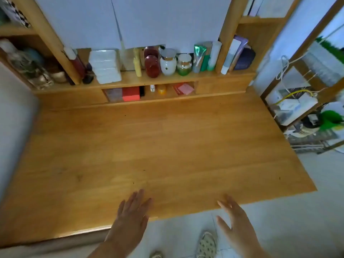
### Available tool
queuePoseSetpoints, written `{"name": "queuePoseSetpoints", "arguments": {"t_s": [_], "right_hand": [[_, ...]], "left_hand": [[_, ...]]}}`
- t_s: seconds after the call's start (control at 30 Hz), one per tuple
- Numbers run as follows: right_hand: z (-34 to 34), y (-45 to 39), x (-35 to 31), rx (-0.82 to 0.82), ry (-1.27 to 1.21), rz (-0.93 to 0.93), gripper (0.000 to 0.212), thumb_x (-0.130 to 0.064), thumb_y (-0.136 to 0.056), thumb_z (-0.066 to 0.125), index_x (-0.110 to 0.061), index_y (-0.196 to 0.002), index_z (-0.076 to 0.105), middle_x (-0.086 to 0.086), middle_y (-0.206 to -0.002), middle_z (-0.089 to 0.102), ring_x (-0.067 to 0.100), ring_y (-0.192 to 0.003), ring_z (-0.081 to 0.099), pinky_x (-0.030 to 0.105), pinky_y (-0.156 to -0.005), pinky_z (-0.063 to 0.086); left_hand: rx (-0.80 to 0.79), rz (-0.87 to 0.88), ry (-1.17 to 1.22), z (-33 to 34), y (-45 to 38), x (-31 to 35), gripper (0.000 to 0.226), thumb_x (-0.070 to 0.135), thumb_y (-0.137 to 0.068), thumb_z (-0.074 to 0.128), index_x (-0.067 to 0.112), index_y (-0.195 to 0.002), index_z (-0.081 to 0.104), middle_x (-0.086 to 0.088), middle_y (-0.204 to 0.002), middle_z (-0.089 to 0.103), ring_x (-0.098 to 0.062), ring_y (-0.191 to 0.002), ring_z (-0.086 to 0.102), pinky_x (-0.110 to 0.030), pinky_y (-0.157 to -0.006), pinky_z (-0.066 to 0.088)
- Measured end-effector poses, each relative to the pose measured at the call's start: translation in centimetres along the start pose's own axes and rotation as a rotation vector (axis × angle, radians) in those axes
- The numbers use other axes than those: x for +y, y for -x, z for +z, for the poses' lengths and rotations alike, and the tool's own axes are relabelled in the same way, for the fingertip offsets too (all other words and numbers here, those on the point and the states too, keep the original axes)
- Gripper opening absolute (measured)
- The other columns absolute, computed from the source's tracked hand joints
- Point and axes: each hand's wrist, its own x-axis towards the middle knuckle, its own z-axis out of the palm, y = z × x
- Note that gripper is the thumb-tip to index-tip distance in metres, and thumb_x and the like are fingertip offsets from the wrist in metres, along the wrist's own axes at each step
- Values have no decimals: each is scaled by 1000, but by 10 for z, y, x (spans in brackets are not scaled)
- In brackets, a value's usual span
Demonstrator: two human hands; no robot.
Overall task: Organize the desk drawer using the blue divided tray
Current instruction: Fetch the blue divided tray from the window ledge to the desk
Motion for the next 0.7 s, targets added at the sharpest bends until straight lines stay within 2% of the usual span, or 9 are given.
{"name": "queuePoseSetpoints", "arguments": {"t_s": [0.07, 0.13, 0.2, 0.27, 0.3, 0.37, 0.43, 0.6, 0.7], "right_hand": [[20, 0, 4, 163, 98, -87, 47, -24, -84, 70, -14, -128, 59, 16, -147, 37, 32, -129, 46, 45, -105, 37], [34, 0, 10, 286, 165, -151, 41, -31, -81, 65, -11, -117, 67, 21, -136, 51, 33, -116, 57, 52, -94, 47], [51, 2, 25, 444, 53, -180, 38, -37, -80, 52, -13, -102, 71, 18, -121, 62, 23, -107, 58, 41, -91, 49], [67, 2, 30, 557, -329, 79, 19, -35, -84, 50, -23, -86, 65, 12, -104, 65, 16, -89, 57, 24, -82, 44], [76, -3, 27, 551, -632, 324, 15, -29, -89, 49, -23, -87, 62, 13, -102, 64, 14, -83, 57, 22, -79, 42], [97, -20, 23, 285, -1400, 769, 25, -20, -100, 41, -8, -110, 59, 17, -103, 62, 21, -86, 59, 32, -87, 43], [111, -43, 15, 51, -1793, 869, 38, -30, -103, 36, -5, -127, 49, 17, -112, 56, 30, -105, 57, 40, -99, 40], [117, -83, -7, 27, -1986, 731, 22, -20, -95, 45, -15, -105, 64, 9, -103, 62, 31, -106, 54, 46, -98, 44], [113, -84, 4, 1, -1976, 770, 41, -32, -96, 38, -14, -129, 53, 6, -130, 54, 24, -129, 43, 40, -111, 25]], "left_hand": [[1, -10, 30, 15, -2, -4, 46, 39, -95, 22, 27, -126, 54, -8, -133, 57, -26, -118, 58, -45, -96, 46], [10, -19, 22, 32, -1, -9, 53, 47, -98, 10, 26, -137, 39, -7, -144, 44, -19, -138, 33, -40, -111, 19], [40, 1, 26, 48, 0, -11, 59, 52, -97, 9, 24, -143, 34, -3, -150, 33, -13, -146, 6, -40, -112, 8], [24, -1, 32, 53, -1, -12, 60, 53, -96, 11, 24, -145, 30, -4, -153, 27, -14, -147, 3, -41, -113, 8], [21, -1, 25, 54, -2, -13, 60, 52, -96, 11, 24, -146, 28, -5, -154, 26, -17, -146, 7, -41, -114, 7], [-3, 0, -8, 55, -3, -14, 59, 51, -97, 10, 26, -148, 25, -6, -156, 23, -21, -144, 15, -41, -114, 5], [-28, -20, -37, 57, -2, -12, 60, 53, -96, 5, 29, -150, 18, -2, -158, 13, -20, -145, 10, -40, -115, 1], [-22, -71, -74, 60, -1, -11, 66, 64, -76, -27, 43, -139, -27, 13, -148, -38, -7, -138, -33, -34, -114, -21], [-13, -85, -49, 56, -2, -8, 67, 67, -74, -23, 45, -137, -26, 15, -146, -39, -5, -137, -33, -32, -113, -22]]}}
